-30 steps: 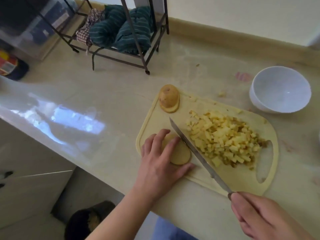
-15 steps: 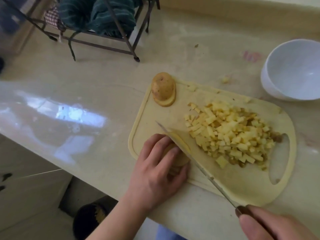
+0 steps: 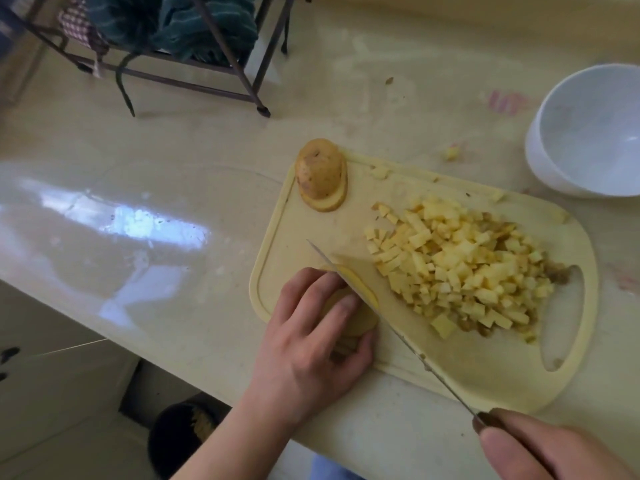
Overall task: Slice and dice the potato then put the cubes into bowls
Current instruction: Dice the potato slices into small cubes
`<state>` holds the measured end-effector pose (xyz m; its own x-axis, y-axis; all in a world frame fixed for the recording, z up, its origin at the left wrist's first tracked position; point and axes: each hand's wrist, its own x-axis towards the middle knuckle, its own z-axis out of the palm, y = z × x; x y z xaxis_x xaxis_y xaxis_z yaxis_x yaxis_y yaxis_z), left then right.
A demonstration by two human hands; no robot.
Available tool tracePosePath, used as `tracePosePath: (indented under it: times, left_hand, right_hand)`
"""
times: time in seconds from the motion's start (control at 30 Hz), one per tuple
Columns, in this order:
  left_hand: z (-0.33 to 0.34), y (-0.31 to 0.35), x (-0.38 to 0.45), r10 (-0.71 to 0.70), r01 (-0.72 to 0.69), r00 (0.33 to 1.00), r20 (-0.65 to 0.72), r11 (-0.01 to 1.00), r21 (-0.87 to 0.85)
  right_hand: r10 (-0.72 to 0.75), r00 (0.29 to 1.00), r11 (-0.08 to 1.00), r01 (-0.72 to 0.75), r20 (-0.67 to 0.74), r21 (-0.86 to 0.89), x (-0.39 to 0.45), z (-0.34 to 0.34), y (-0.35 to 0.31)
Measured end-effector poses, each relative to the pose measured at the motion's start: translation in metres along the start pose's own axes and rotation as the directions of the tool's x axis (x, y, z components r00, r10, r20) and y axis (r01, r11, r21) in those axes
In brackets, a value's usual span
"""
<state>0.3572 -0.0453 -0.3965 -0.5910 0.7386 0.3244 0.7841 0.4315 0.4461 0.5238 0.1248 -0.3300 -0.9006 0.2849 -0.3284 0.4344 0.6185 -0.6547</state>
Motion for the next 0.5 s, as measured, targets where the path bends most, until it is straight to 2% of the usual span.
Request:
tracePosePath:
  times: [0.07,0.1,0.13,0.2,0.3,0.4,0.5]
  left_hand:
    - [-0.001,0.000,0.000,0.003,-0.003,1.000,-0.002,1.000,-0.001]
    - [-0.001,0.000,0.000,0.004,-0.004,1.000,0.000,1.000,0.000]
    - [-0.001,0.000,0.000,0.006,-0.006,1.000,0.001,1.000,0.001]
    - [-0.002,0.000,0.001,0.005,-0.005,1.000,0.007,1.000,0.000]
    - [-0.001,0.000,0.001,-0.007,0.007,1.000,0.014,1.000,-0.001]
    - [-0.001,0.002,0.001,-0.004,0.004,1.000,0.005,1.000,-0.004]
    - [0.000,0.001,0.001,-0.015,0.015,1.000,0.005,1.000,-0.005]
  right_hand:
    - [0.093,0.996,0.982,-0.094,0.017,0.161,0.012,-0.008,-0.012]
    - [0.082,0.997,0.976,-0.080,-0.003,0.203,0.015,-0.010,-0.016]
    - [0.070,0.997,0.972,-0.075,0.028,0.223,0.019,-0.012,-0.019]
    - [0.132,0.978,0.938,-0.177,0.164,0.298,0.025,-0.015,-0.023]
    - [0.134,0.977,0.938,-0.179,0.168,0.297,0.023,-0.007,-0.017]
    - [0.152,0.987,0.959,-0.158,0.045,0.235,0.015,-0.005,-0.019]
    - [0.142,0.984,0.948,-0.166,0.107,0.271,0.017,-0.004,-0.018]
